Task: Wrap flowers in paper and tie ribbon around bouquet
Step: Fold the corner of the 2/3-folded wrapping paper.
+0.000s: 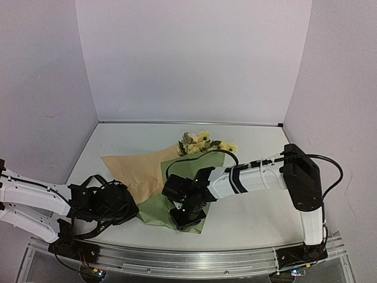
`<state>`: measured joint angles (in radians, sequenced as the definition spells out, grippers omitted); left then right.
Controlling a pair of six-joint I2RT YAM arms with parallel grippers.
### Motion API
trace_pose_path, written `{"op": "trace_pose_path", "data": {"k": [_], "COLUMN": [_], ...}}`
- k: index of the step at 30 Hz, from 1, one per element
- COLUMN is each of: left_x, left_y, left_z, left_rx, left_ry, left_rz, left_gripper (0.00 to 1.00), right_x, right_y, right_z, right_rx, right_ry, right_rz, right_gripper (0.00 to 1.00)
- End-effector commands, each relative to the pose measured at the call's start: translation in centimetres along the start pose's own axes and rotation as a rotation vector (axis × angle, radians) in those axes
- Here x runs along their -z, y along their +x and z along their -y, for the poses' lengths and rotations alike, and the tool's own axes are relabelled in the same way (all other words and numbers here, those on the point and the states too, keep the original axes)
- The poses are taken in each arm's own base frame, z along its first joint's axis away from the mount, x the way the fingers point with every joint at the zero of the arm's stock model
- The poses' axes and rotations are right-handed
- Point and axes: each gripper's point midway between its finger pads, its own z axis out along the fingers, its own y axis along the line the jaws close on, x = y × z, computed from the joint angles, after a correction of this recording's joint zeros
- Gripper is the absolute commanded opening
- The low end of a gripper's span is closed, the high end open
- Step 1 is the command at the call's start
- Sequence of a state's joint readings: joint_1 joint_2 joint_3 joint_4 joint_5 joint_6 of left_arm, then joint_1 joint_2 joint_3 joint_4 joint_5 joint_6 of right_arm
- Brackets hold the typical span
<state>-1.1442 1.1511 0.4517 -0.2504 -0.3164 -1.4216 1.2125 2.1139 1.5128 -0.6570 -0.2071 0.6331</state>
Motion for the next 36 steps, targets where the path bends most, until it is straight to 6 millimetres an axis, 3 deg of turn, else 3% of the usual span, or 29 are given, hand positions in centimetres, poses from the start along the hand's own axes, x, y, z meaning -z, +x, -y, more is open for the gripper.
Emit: {"op": "trace_pose_path", "data": {"k": [1,8,16,27,32,36], "left_x": [0.1,0.1,0.3,0.4,0.5,0.7], "left_y": [-0.1,0.0,0.0,-0.3,-0.5,-0.7], "left_z": [0.1,0.2,0.4,0.9,1.4,1.6], "left_rx": [0.007,-0.003,-0.008,-0.021,-0.031,-0.046], "left_ry": [0.02,0.03,0.039,0.044,0.049,0.051], "left_rz": [0.0,-0.004,-0.006,0.002,0.012,0.016], "left_gripper": [0.0,0.0,0.0,0.0,0.0,0.0], "right_x": [3.9,3.8,1.6,-1.9,-1.6,1.2], "right_y": [-1.8,-3.1,-4.3,-2.8,-2.7,-3.0], "right_z": [-3.1,-4.8,-5.1,-4.9,-5.1,-5.4], "right_rx": [0.011,0.016,-0.007,-0.032,-0.03,-0.012], "right_ry": [-0.116,-0.202,-0.202,-0.183,-0.183,-0.213], "right_rz": [0.082,0.101,0.082,0.006,0.004,0.036], "right_gripper": [0.23,0.21,0.19,0.09,0.11,0.15]}}
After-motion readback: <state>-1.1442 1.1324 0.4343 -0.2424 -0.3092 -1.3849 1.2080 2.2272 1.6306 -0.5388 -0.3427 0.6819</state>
